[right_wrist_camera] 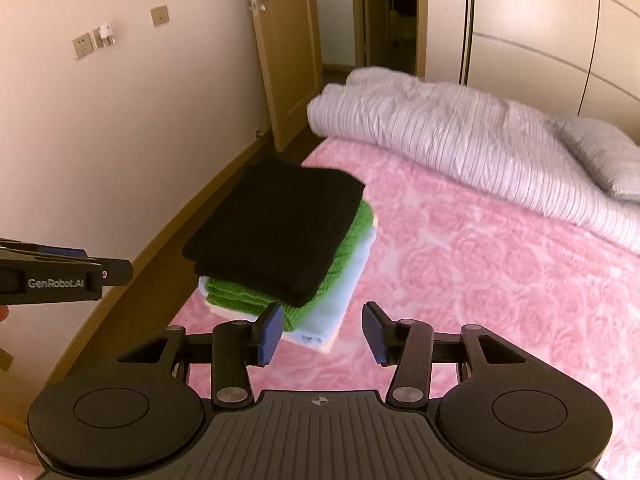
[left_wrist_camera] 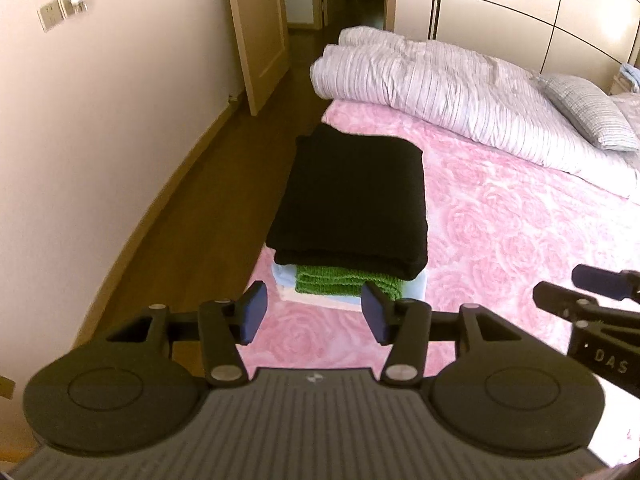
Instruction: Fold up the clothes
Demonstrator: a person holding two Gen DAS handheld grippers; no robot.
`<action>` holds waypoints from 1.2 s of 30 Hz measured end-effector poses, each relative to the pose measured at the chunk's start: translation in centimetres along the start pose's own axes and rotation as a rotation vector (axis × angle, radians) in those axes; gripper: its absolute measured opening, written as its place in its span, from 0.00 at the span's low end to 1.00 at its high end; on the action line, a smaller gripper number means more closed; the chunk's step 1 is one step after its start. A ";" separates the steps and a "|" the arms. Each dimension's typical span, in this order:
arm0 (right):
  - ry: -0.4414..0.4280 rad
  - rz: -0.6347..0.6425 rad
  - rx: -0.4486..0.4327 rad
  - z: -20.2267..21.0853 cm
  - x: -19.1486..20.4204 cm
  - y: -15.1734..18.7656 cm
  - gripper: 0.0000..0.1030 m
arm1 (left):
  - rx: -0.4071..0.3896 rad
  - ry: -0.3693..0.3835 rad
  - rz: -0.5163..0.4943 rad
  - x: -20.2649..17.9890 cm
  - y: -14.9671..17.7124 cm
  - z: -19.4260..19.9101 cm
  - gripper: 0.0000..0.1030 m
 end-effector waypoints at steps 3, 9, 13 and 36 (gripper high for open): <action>-0.010 -0.018 -0.039 1.2 -0.4 -0.2 0.46 | -0.053 0.003 0.004 -0.5 0.3 1.4 0.47; -0.058 -0.091 -0.061 2.8 -1.8 0.1 0.46 | -0.078 0.022 0.013 -1.7 0.7 2.9 0.46; -0.120 -0.149 -0.046 3.5 -2.9 0.6 0.46 | -0.037 0.055 0.048 -2.4 1.0 3.0 0.45; -0.203 0.031 0.116 2.3 -8.5 3.6 0.46 | 0.042 -0.093 0.168 -9.6 6.2 2.3 0.45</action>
Point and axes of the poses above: each gripper's, at about its wrist camera, not at the fingertips, and z roughly against the way its jaws point, x to its left, y to its underside, the point moved 2 cm from there along -z, roughly the way its jaws point, and after that the axes turned 12 degrees about z, right-handed, at the moved point
